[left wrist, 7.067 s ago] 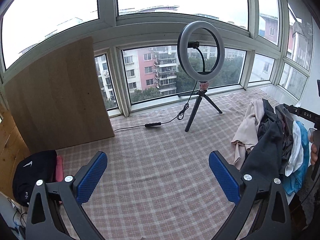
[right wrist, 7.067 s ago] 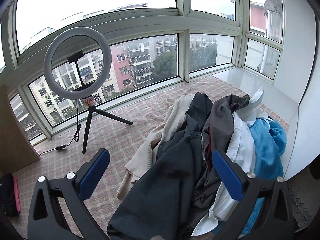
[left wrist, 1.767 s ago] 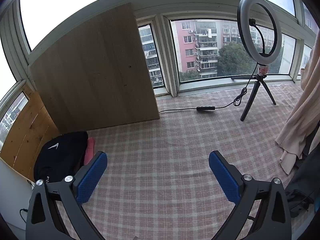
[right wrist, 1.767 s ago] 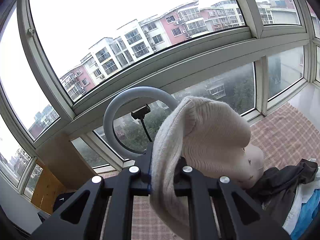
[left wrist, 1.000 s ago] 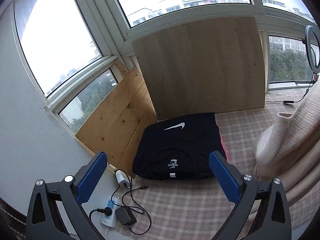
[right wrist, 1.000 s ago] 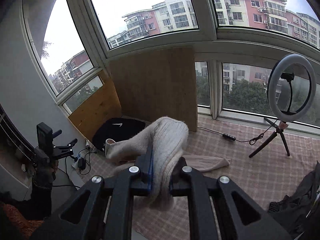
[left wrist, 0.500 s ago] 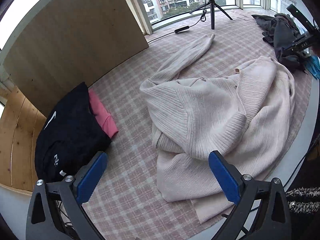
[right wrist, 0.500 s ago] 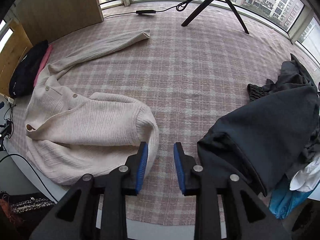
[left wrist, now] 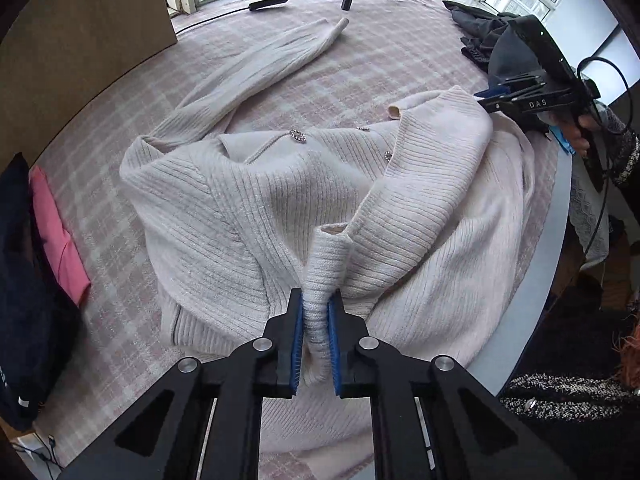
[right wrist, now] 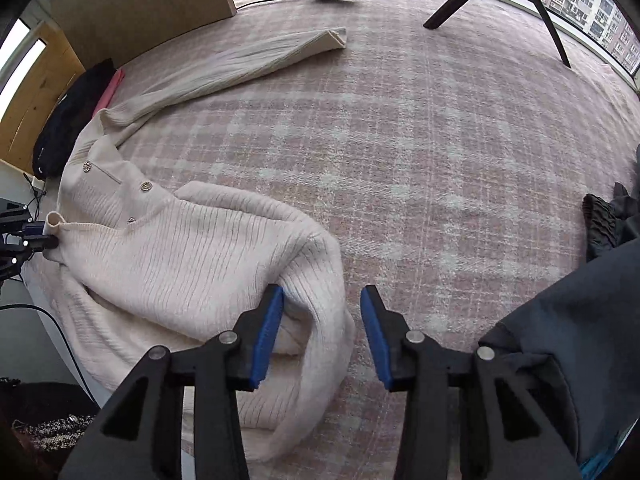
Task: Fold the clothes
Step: 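Grasp the cardigan body with the left gripper and lift it up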
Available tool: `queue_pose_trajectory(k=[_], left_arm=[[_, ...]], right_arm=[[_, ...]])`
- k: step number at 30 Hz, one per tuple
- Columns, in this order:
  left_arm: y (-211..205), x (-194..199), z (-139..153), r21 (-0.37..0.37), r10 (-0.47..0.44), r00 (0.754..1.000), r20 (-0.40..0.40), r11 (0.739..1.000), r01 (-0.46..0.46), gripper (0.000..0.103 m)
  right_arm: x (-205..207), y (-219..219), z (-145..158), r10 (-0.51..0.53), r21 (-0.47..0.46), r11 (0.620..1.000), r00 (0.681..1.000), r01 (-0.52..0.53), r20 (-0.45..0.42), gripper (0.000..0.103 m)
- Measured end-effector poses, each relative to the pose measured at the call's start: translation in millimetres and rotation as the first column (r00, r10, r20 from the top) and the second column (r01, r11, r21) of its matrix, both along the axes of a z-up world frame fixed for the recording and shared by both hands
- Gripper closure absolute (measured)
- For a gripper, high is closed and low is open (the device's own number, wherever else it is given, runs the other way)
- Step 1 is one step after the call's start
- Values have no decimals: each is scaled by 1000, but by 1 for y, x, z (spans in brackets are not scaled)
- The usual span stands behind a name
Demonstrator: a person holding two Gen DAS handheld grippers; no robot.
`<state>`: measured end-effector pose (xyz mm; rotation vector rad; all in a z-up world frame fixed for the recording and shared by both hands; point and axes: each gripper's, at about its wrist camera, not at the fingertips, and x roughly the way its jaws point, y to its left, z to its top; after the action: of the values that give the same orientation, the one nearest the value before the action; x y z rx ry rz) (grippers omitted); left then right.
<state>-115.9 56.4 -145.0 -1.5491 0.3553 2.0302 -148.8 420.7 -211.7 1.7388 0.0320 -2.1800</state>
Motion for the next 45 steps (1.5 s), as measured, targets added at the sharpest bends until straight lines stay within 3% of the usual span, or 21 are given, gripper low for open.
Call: queue_pose_trajectory(k=[2,4,5,6,7,8,10,11,14,18,22,28,31,33,34,35,39,42,45], left_arm=[[-6,-20,18,-19,13,998,-56,1000,-14,96],[-8,-44,26,-43,23,996,-87,999,-27,92],[-10,-55,29,-54,28,994,-102,998,-33,78],[-11,-67,33,-66,32,993,-117,997,-40,50],[-13,-79,37,-77,36,991,-132,996,-47,43],[-14,-91,40,-89,41,988,-147,995,-54,44],[-17,-114,47,-111,48,983,-178,991,-69,44],[-18,-126,51,-122,52,980,-193,990,-76,42],[-16,-119,44,-88,13,994,-108,996,-22,40],[4,-123,22,-123,-40,998,-43,992,34,39],[22,-143,-9,-89,-44,993,114,995,54,38],[45,-146,-50,-122,-50,972,228,989,79,43],[45,-140,-52,-101,-36,972,232,993,61,63],[41,-136,-50,-79,-17,974,226,996,36,82],[37,-135,-46,-66,-5,977,214,998,19,86],[33,-132,-39,-50,9,981,195,999,1,88],[10,-114,-3,19,55,993,104,998,-58,90],[-6,-103,30,22,104,995,7,994,-104,92],[-20,-89,103,13,139,974,-179,990,-139,93]], right_arm=[[1,-1,14,-4,-27,1000,999,3,-40,98],[1,2,25,-15,-39,999,997,13,-69,98],[0,6,26,-22,-34,999,997,20,-67,98],[-1,10,28,-29,-29,999,997,28,-65,98],[-2,14,29,-36,-23,999,997,35,-63,96],[-2,18,30,-43,-18,999,997,42,-60,95],[-4,26,33,-57,-7,998,997,57,-56,78],[-5,30,34,-64,-1,998,996,64,-54,77],[-7,42,38,-86,16,996,995,86,-48,77],[-23,51,35,-97,24,995,994,98,-40,71],[-51,50,22,-82,20,996,996,82,-27,71],[-83,35,1,-23,-7,1000,1000,23,4,70],[-88,23,-13,28,29,999,999,-29,21,70],[-85,17,-15,53,12,999,998,-53,19,71],[-83,14,-13,65,-9,998,998,-65,22,87],[-80,11,-12,77,-30,997,997,-76,25,98],[-57,-1,15,101,-29,994,993,-103,-62,97],[-42,-2,57,68,-40,996,984,-76,-167,97],[-37,6,119,25,-58,997,956,-44,-293,97]])
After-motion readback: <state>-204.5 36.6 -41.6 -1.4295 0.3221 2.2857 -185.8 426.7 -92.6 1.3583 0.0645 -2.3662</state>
